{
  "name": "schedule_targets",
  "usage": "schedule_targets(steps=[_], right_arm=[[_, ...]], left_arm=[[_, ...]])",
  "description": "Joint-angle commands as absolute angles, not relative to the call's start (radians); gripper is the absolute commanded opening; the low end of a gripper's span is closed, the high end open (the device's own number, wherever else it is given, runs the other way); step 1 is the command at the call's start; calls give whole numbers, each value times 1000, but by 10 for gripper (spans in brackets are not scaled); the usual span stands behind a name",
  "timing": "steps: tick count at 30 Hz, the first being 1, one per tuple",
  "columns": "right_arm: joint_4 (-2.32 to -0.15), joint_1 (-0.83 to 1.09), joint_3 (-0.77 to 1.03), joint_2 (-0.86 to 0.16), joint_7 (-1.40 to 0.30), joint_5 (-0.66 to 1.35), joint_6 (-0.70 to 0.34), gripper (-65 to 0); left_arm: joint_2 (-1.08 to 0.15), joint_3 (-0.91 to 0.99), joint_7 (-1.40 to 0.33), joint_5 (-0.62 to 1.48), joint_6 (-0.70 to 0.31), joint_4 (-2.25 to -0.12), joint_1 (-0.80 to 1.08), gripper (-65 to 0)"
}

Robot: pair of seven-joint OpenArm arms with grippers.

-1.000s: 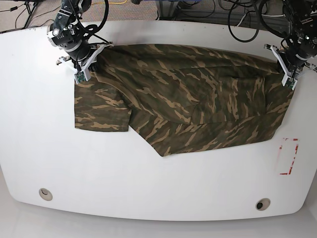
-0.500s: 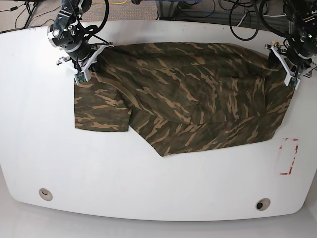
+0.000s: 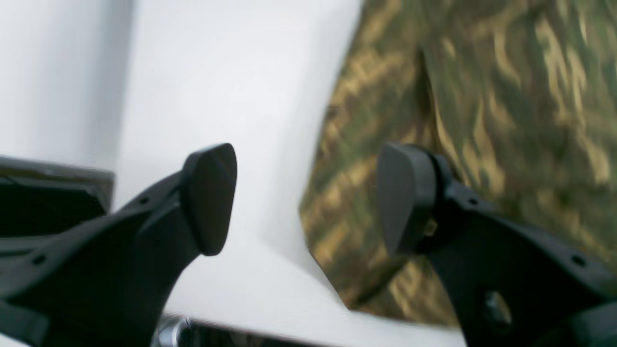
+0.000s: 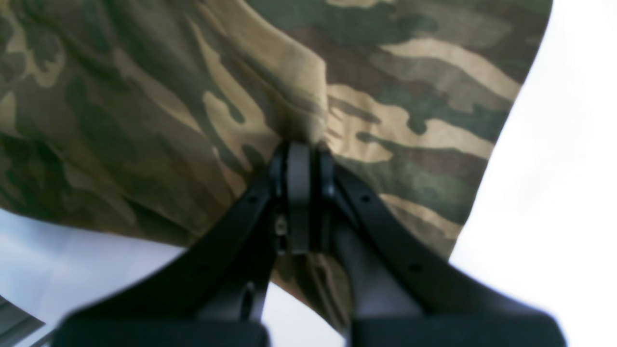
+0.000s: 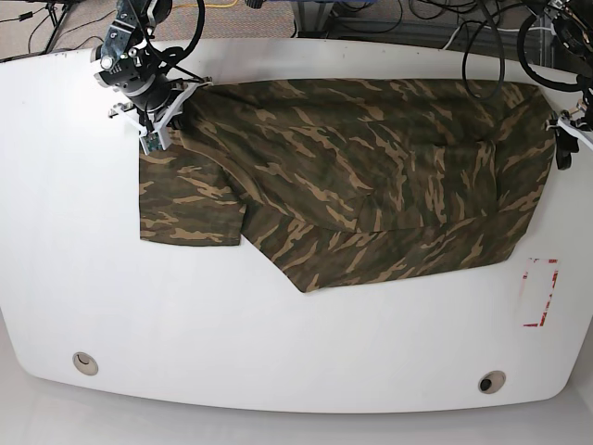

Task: Layout the t-shirt on the table in an organized manner, then fold the t-shirt properly
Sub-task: 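Release and regrasp the shirt edge with the left gripper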

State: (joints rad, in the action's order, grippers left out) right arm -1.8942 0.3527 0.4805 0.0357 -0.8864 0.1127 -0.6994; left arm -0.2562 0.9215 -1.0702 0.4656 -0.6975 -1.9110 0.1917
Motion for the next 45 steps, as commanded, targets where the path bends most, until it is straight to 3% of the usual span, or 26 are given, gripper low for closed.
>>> schedule_targets(steps=[1, 14, 42, 44, 45], right_arm=[[-1906, 343, 483, 30, -868, 127, -698, -650], [-1906, 335, 483, 30, -868, 127, -698, -650], [-1910, 320, 484, 27, -866, 127, -698, -650], [-1910, 320, 484, 27, -866, 127, -698, -650], [-1911, 320, 484, 28, -866, 127, -698, -650]], left_arm=[[-291, 926, -1049, 479, -698, -1894, 162, -236], [-328, 924, -1046, 341, -698, -1547, 41, -236], [-335, 705, -923, 337, -698, -1265, 28, -244], [-349, 693, -923, 337, -698, -1253, 28, -268], [-355, 679, -921, 337, -698, -1237, 28, -314]])
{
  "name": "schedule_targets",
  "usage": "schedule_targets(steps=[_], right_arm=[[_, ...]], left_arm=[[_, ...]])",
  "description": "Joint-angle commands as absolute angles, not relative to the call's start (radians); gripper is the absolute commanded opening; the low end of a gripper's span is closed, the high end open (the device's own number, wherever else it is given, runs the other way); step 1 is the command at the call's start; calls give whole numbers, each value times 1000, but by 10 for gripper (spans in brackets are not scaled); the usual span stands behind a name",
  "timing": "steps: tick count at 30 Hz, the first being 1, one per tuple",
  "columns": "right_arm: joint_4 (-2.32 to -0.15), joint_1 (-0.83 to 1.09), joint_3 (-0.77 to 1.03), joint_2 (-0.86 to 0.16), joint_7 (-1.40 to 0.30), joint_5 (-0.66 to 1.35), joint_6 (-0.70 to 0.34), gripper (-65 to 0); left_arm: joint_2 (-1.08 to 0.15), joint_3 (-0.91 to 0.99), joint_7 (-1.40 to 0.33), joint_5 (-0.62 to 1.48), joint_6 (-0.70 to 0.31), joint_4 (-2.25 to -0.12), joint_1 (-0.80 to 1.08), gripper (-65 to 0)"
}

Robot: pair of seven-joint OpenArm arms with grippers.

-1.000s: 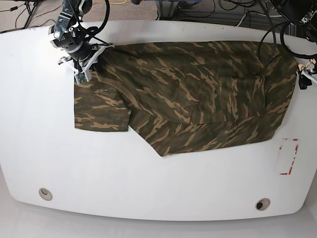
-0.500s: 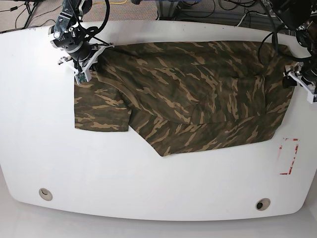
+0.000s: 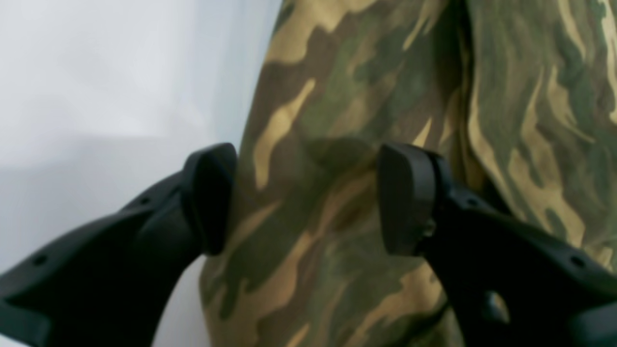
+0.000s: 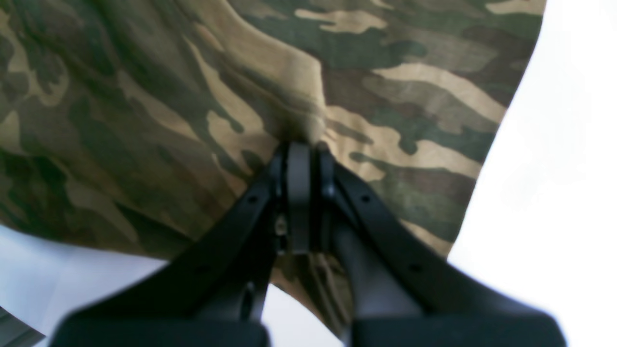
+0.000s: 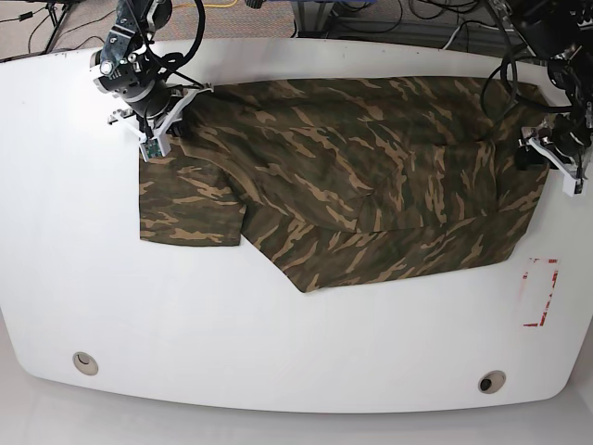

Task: Layout the t-shirt on the table in an organized manner, then fold the t-shirt properly
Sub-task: 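Release and regrasp the shirt edge with the left gripper, then lift the shirt with both grippers and pull it toward the table edge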

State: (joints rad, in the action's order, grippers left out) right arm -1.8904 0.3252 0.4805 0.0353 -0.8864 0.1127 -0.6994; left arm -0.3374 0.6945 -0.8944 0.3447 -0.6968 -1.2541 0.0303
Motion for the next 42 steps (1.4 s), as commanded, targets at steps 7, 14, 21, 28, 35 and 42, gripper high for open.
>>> schedule_targets(steps=[7, 14, 21, 28, 35, 42], right_arm=[[-1925, 321, 484, 28, -866, 127, -698, -650], [-2012, 329, 486, 28, -871, 127, -698, -650], [-2022, 323, 487, 27, -871, 127, -698, -650], [-2020, 266, 490, 19, -868, 122, -698, -650], [-2020, 148, 492, -39, -871, 124, -698, -650], [-2018, -2, 487, -99, -871, 120, -698, -650]], left_arm=[[-360, 657, -926, 337, -698, -1219, 36, -635], [-380, 664, -934, 338, -698, -1345, 84, -650], [-377, 667, -1009, 343, -698, -1557, 114, -650], [-337, 714, -1089, 343, -698, -1718, 97, -650], [-328, 684, -1199, 338, -698, -1793, -18, -650], [-286, 599, -1205, 337, -698, -1759, -113, -650]])
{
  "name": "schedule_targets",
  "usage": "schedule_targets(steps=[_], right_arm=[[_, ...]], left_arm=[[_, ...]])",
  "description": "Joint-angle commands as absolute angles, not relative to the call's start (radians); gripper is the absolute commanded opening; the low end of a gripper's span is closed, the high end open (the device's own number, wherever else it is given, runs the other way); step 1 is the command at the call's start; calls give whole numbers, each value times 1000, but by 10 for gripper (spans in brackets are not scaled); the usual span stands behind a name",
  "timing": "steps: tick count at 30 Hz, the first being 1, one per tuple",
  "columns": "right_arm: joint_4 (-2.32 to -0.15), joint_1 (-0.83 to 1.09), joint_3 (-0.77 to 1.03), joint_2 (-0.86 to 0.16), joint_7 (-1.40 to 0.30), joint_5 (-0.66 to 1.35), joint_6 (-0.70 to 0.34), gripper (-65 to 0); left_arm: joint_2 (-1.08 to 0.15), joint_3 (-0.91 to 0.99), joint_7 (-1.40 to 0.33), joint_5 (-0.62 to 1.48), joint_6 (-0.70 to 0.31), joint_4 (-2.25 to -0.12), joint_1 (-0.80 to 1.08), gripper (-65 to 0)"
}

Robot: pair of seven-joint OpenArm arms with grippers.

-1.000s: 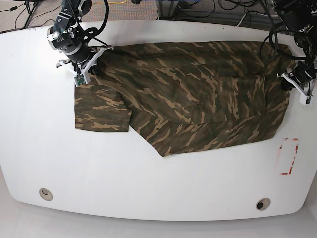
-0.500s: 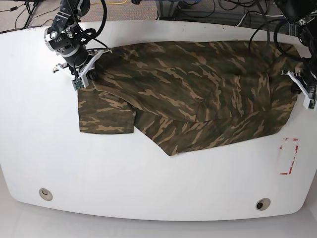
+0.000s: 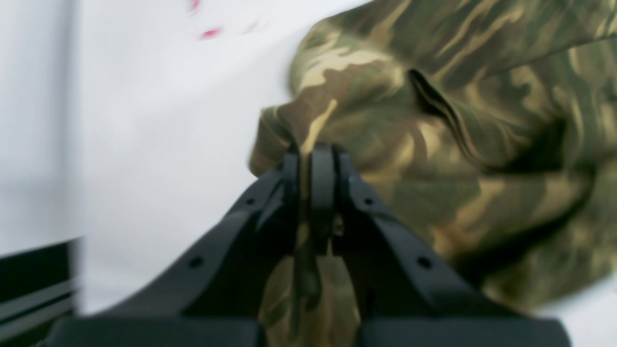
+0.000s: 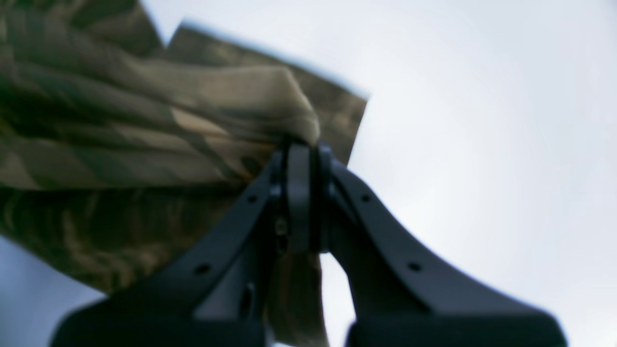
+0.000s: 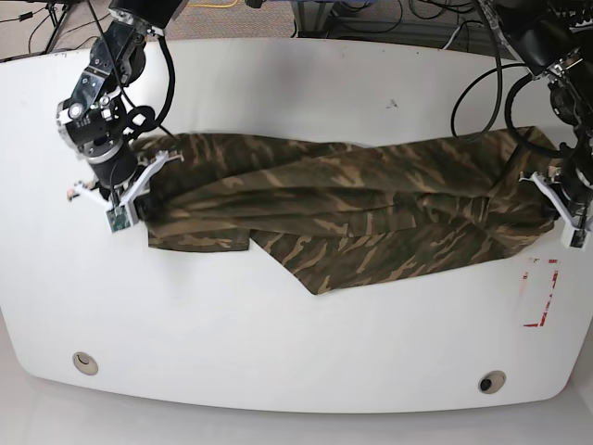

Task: Layout the t-shirt on the table in an organized manner, then fold the t-shirt properly
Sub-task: 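Lift the shirt with both grippers and pull it toward the table edge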

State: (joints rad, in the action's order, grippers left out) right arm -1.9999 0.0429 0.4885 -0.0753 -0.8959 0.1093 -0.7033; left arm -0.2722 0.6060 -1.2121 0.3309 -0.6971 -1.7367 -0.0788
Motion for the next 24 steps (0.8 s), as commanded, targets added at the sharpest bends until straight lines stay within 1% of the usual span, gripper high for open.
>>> schedule_targets(steps=[1, 5, 12, 18, 24], right_arm=[[-2017, -28, 487, -108, -871, 120, -698, -650], [-1994, -108, 486, -148, -871, 120, -698, -650], [-1926, -280, 483, -231, -871, 120, -698, -650], [-1867, -423, 475, -275, -878, 120, -698, -650], [-1810, -584, 410, -351, -931, 120, -698, -650]], left_arm=[[-286, 587, -1208, 337, -698, -1770, -130, -650], [-283, 550, -1236, 343, -698, -1787, -203, -650], [-257, 506, -1280, 338, -698, -1778, -412, -650], [-257, 464, -1283, 340, -698, -1728, -570, -650], [-257, 464, -1283, 338, -684, -1662, -736, -650]])
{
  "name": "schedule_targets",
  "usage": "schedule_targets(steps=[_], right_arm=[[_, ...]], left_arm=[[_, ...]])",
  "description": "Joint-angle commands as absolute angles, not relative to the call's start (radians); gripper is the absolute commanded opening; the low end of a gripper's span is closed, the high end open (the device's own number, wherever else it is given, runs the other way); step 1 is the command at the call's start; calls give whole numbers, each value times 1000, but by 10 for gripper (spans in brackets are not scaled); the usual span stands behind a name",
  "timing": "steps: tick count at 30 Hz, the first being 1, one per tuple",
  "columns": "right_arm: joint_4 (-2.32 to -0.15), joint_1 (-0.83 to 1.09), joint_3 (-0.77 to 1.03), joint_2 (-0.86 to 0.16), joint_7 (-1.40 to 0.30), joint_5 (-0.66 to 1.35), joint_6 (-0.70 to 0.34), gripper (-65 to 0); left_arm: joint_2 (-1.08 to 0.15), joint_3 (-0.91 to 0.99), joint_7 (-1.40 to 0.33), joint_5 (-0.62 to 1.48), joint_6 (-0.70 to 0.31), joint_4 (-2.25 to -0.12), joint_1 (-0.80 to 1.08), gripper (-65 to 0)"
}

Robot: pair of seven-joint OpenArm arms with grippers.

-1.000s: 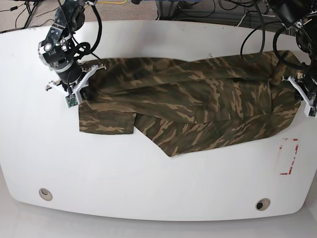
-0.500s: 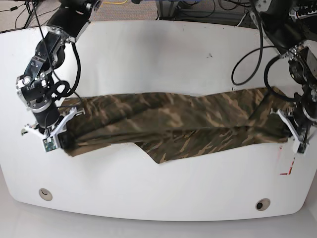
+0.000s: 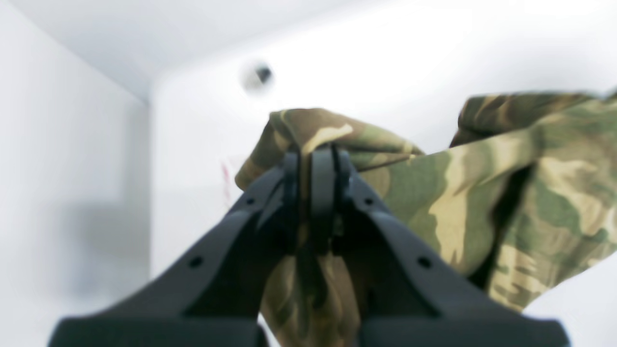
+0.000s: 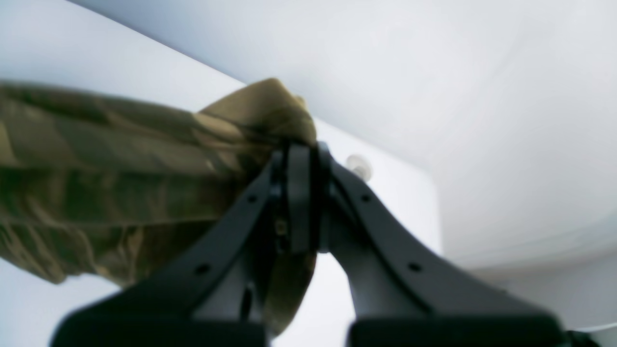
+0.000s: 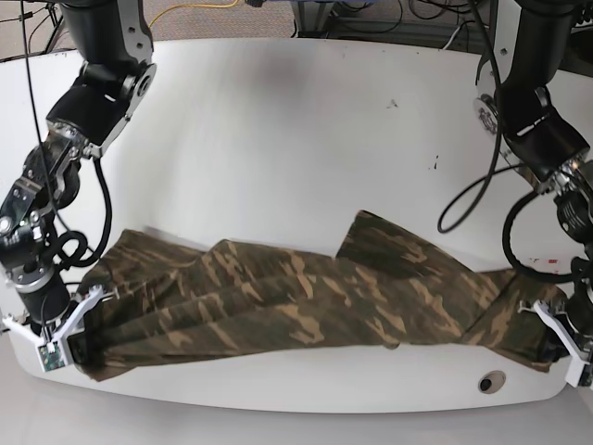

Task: Layout the t-shirt on the table in an organized manner, then fold the t-shirt properly
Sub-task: 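Lift the shirt with both grippers and pull it toward the table edge, then swing the lifted shirt back over the table with both grippers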

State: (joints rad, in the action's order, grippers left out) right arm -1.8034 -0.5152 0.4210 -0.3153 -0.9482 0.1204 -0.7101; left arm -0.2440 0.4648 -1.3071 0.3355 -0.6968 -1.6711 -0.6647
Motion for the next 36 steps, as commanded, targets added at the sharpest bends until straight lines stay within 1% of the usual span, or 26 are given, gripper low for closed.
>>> schedule_targets(steps=[1, 11, 14, 22, 29, 32, 36], right_arm=[[-1805, -615, 395, -360, -937, 120, -698, -650], [-1776, -852, 294, -426, -986, 120, -698, -650], [-1776, -931, 252, -441, -1004, 120, -698, -650], [-1774, -1073, 156, -490, -1026, 120, -698, -650], [-1776, -1076, 148, -513, -1026, 120, -698, -650], [-1776, -1029, 154, -519, -1026, 119, -698, -650], [-1784, -935, 226, -530, -1026, 125, -698, -650]], left_arm=[[-257, 464, -1283, 338, -677, -1652, -765, -650], [-265, 464, -1283, 338, -674, -1610, -961, -650], [-285, 463, -1285, 341, -674, -1609, -1017, -650], [-292, 463, -1285, 341, -674, -1609, -1127, -650], [-318, 460, -1285, 341, -679, -1606, -1125, -650], [-321, 450, -1282, 343, -682, -1606, -1070, -650], [-321, 450, -1280, 344, -684, -1616, -978, -650]])
